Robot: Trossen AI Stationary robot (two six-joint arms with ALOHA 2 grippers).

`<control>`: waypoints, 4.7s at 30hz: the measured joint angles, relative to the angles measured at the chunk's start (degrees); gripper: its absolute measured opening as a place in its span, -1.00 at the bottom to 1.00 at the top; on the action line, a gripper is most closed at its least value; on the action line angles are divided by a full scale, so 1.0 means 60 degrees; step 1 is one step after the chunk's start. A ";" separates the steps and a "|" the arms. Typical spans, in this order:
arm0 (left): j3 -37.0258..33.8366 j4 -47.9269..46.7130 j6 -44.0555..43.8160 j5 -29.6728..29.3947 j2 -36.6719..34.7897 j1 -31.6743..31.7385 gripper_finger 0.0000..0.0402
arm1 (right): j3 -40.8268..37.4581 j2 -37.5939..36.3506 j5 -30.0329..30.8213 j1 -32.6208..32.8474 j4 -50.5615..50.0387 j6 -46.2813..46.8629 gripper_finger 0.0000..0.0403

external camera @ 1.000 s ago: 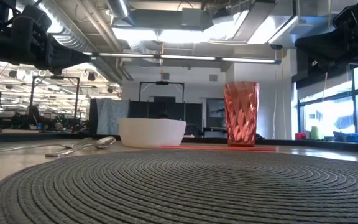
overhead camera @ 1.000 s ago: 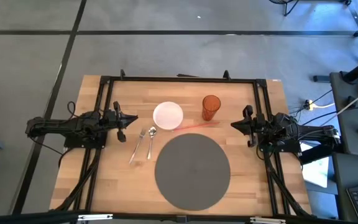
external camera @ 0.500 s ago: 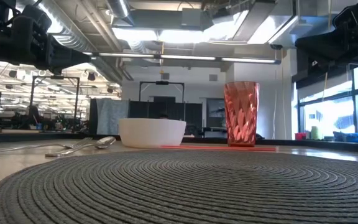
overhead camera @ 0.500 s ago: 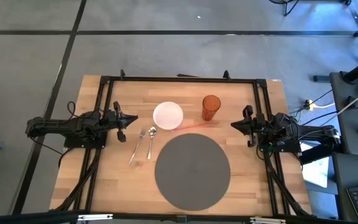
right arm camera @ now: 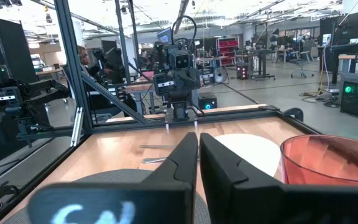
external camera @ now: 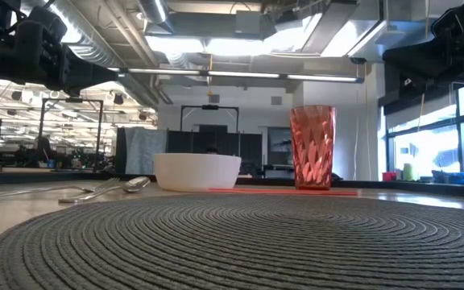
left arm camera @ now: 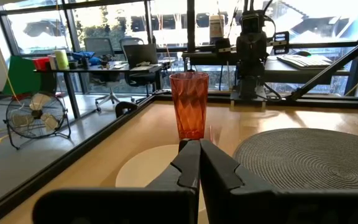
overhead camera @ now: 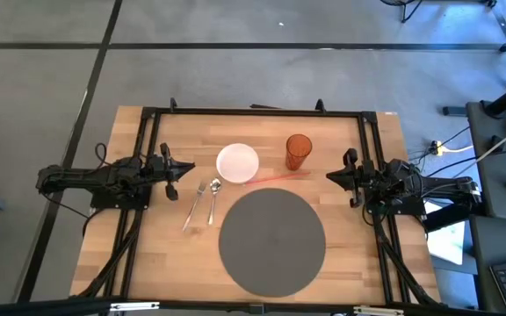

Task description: Pick & Place Utensil

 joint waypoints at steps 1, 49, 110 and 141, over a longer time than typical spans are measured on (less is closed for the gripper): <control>0.0003 0.0000 0.0000 0.0000 0.0002 0.0002 -0.99 | 0.0000 -0.0004 0.0004 0.0000 0.0000 0.0000 -0.90; 0.0000 0.0002 0.0000 0.0000 -0.0002 0.0002 -0.99 | 0.0000 -0.0001 0.0004 0.0001 0.0002 -0.0002 -0.90; 1.1289 -0.6533 0.1173 0.2578 1.4732 0.1482 -0.49 | 0.0000 0.0000 0.0175 0.0000 0.0069 -0.0051 -0.90; 1.1280 -0.6924 0.0087 0.1585 1.6819 0.1033 0.25 | 0.0000 0.0000 0.0164 0.0000 0.0157 -0.0787 -0.90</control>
